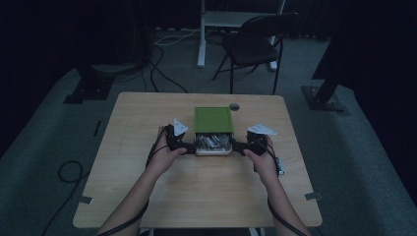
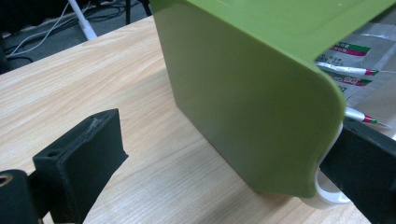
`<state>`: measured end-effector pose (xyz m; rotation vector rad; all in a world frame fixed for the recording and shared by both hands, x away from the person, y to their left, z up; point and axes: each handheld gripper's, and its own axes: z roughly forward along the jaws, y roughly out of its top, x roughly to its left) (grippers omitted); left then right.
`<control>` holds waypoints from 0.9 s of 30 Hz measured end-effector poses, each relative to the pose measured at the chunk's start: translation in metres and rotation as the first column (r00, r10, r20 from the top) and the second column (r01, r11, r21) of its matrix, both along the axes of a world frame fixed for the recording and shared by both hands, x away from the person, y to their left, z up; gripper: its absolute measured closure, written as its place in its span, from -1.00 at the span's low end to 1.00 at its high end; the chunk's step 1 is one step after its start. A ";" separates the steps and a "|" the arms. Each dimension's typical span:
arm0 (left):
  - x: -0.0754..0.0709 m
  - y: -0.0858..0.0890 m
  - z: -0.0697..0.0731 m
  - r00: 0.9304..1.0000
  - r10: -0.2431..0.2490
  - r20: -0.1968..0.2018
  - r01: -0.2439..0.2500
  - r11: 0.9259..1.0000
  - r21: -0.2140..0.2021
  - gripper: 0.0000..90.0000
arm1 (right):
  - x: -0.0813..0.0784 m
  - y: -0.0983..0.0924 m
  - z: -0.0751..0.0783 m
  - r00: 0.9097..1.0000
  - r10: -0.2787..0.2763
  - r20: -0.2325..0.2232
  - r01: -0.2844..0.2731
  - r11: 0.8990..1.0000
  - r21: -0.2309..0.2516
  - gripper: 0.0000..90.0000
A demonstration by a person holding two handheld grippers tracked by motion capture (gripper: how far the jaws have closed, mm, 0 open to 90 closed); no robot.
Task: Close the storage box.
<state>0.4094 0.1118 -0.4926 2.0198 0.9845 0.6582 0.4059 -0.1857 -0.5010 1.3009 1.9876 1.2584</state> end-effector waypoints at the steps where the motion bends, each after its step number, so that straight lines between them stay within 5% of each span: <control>1: 0.000 0.000 0.000 1.000 0.002 0.001 -0.002 1.000 0.000 -0.93 | 0.000 0.000 0.000 1.000 -0.001 -0.002 0.001 1.000 0.001 -0.69; 18: 0.001 -0.003 0.002 1.000 -0.004 0.001 0.004 1.000 0.020 -0.90 | 0.003 0.005 0.000 1.000 -0.009 -0.005 0.009 1.000 -0.002 -0.67; 27: -0.009 -0.004 0.008 1.000 -0.012 0.020 0.013 0.999 -0.050 -0.91 | -0.005 0.005 0.009 1.000 0.005 0.013 -0.005 0.999 0.038 -0.67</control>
